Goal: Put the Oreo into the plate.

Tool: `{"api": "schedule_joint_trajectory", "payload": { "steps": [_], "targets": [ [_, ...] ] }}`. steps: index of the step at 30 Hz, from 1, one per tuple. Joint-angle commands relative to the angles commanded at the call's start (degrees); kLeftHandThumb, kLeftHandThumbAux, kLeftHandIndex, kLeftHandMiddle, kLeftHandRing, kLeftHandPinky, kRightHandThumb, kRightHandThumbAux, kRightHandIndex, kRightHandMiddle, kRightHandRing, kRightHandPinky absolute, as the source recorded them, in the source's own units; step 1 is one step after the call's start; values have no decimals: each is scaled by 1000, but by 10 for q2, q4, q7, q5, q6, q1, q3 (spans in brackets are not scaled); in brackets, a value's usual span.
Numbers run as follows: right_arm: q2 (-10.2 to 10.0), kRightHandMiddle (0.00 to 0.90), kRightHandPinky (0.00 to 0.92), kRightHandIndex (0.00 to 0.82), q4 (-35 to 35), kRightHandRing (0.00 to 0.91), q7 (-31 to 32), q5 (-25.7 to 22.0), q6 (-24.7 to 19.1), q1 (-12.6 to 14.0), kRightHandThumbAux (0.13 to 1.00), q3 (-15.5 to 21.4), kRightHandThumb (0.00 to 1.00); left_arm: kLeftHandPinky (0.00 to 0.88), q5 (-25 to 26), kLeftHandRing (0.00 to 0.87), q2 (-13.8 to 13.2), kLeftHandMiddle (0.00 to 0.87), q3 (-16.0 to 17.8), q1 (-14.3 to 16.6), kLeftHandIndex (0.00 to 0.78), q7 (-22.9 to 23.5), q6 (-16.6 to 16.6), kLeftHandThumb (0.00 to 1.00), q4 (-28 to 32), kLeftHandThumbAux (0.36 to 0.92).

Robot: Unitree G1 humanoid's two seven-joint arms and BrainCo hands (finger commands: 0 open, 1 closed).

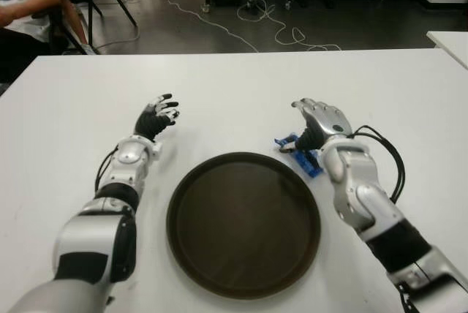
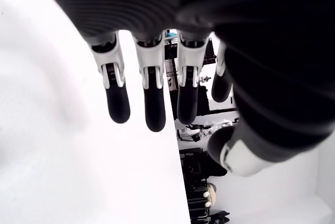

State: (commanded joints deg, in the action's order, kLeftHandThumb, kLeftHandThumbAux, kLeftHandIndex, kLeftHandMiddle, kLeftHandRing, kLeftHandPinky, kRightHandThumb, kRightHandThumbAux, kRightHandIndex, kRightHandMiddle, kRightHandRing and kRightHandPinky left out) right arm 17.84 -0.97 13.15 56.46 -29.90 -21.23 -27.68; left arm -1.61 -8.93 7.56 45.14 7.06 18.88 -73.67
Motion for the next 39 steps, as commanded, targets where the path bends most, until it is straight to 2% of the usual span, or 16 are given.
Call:
{"api": "schedule_joint_trajectory", "payload": {
  "steps": [22, 28, 39],
  "targets": [
    [-3, 65, 56, 46, -60, 63, 49, 28, -17, 40, 679, 7, 0, 209, 5, 212, 1, 211, 4, 1, 139, 3, 0, 104, -1, 707],
    [-9, 73, 63, 56, -70, 69, 57, 33, -22, 50, 679, 6, 0, 243, 5, 225, 1, 217, 5, 0, 146, 3, 2, 119, -1, 700],
    [-16, 77, 60, 64, -63, 73, 52, 42, -26, 60, 686, 11, 0, 254, 4, 236, 0, 229, 5, -1, 155, 3, 2, 122, -1, 697]
  ]
}}
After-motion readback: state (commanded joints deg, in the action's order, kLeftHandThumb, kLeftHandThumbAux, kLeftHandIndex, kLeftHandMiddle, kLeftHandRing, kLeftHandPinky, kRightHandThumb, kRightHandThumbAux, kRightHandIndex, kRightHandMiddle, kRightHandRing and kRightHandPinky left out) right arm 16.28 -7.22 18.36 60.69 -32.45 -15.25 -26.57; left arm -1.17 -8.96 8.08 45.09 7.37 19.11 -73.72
